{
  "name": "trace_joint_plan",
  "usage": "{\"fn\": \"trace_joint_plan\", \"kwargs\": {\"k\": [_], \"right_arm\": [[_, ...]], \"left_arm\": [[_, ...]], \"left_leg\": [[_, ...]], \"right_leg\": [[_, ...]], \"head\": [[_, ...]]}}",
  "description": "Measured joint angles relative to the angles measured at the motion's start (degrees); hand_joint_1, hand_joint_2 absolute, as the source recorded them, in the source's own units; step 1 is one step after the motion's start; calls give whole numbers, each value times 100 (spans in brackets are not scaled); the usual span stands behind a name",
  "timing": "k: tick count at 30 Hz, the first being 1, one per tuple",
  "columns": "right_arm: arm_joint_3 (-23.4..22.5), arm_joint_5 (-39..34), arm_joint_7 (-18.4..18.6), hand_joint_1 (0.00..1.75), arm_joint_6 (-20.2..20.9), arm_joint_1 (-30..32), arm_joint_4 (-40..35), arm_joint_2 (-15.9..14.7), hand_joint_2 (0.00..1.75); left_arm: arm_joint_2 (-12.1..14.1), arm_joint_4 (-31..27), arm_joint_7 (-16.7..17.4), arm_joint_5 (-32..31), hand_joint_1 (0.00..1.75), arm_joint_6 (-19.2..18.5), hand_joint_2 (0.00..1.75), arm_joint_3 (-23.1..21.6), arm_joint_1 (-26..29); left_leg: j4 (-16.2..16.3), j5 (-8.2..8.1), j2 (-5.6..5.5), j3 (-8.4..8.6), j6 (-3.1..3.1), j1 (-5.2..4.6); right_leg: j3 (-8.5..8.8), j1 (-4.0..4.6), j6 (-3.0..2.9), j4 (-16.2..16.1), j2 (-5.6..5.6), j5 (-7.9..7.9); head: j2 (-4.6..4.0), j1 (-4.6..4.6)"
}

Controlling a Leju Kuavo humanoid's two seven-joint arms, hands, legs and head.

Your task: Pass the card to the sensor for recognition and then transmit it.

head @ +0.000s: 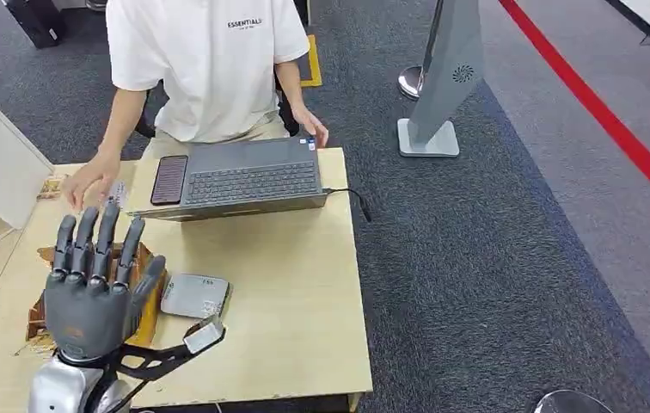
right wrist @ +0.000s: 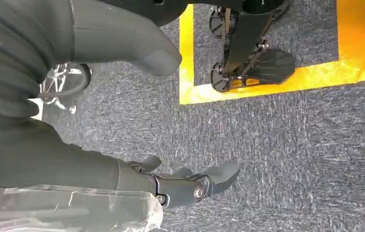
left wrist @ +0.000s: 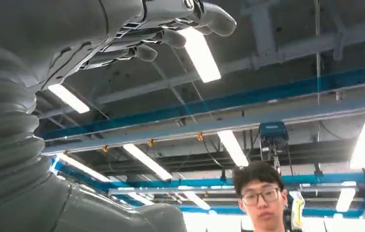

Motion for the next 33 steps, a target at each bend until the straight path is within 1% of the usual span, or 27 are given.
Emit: {"fn": "trace_joint_plan", "kwargs": {"k": [2, 4, 5, 6, 9, 11, 19, 20, 21, 23, 24, 33], "right_arm": [[-61, -63, 0, 0, -46, 0, 0, 2, 175], [-127, -188, 0, 0, -85, 1, 0, 2, 175], [-147, -241, 0, 0, -105, 8, 0, 2, 175], [-171, -264, 0, 0, -109, 15, 0, 4, 175], [-258, -249, -20, 0, -70, 26, 0, 7, 175], [-300, -232, -33, 0, -50, 39, 0, 4, 175], [-304, -230, -33, 0, -46, 41, -2, 4, 175], [-313, -227, -42, 0, -17, 47, -7, 4, 175], [-315, -227, -42, 0, -9, 47, -7, 4, 175], [-385, -162, -50, 0, 4, 53, -17, 4, 175], [-413, -153, -50, 0, 4, 53, -22, 4, 175], [-424, -147, -50, 0, 4, 54, -26, 4, 175]], "left_arm": [[35, -70, 199, -149, 0, 0, 175, -177, 277], [61, -33, 322, -175, 0, -2, 175, -291, 537], [105, 70, 432, -177, 0, -2, 175, -333, 658], [181, 269, 614, -167, 0, -4, 175, -393, 752], [629, 1008, 1226, 78, 0, -256, 175, -680, 971], [887, 1400, 1413, 205, 0, -332, 175, -805, 1046], [918, 1445, 1419, 216, 0, -339, 175, -816, 1060], [1069, 1653, 1465, 273, 0, -361, 175, -886, 1091], [1111, 1711, 1472, 290, 0, -380, 175, -905, 1093], [1362, 2002, 1607, 376, 0, -586, 175, -1089, 1145], [1456, 2087, 1607, 391, 0, -586, 175, -1154, 1150], [1512, 2209, 1607, 395, 0, -588, 175, -1209, 1154]], "left_leg": [[0, -5, -1, -3, 3, 0], [-1, -13, -1, -2, 8, -1], [-1, -13, 0, -1, 8, -1], [-1, -13, 0, -1, 8, -2], [-2, -12, 2, 1, 8, 0], [-4, -10, 1, 2, 6, 1], [-4, -10, 1, 2, 5, 2], [-4, -9, -1, 0, 5, 3], [-4, -9, -1, -1, 4, 3], [-3, -9, -3, -2, 5, -1], [-2, -10, -5, -4, 6, -3], [-2, -10, -5, -3, 6, -1]], "right_leg": [[0, 0, 2, -1, -1, -3], [0, -2, 8, -2, -1, -7], [0, -2, 13, -2, 0, -10], [0, -2, 13, -2, 0, -10], [-1, -2, 13, -1, 1, -10], [-1, 0, 12, 1, 0, -11], [-1, 0, 12, 1, 0, -11], [0, 3, 12, 1, -1, -11], [1, 3, 12, 2, -2, -11], [2, 2, 13, 0, -2, -11], [3, 0, 14, -1, -3, -10], [2, -1, 14, 0, -6, -10]], "head": [[0, 0], [0, -2], [0, 0], [0, 0], [0, 0], [0, -4], [0, -4], [0, -4], [0, -4], [0, -4], [0, -4], [0, -7]]}}
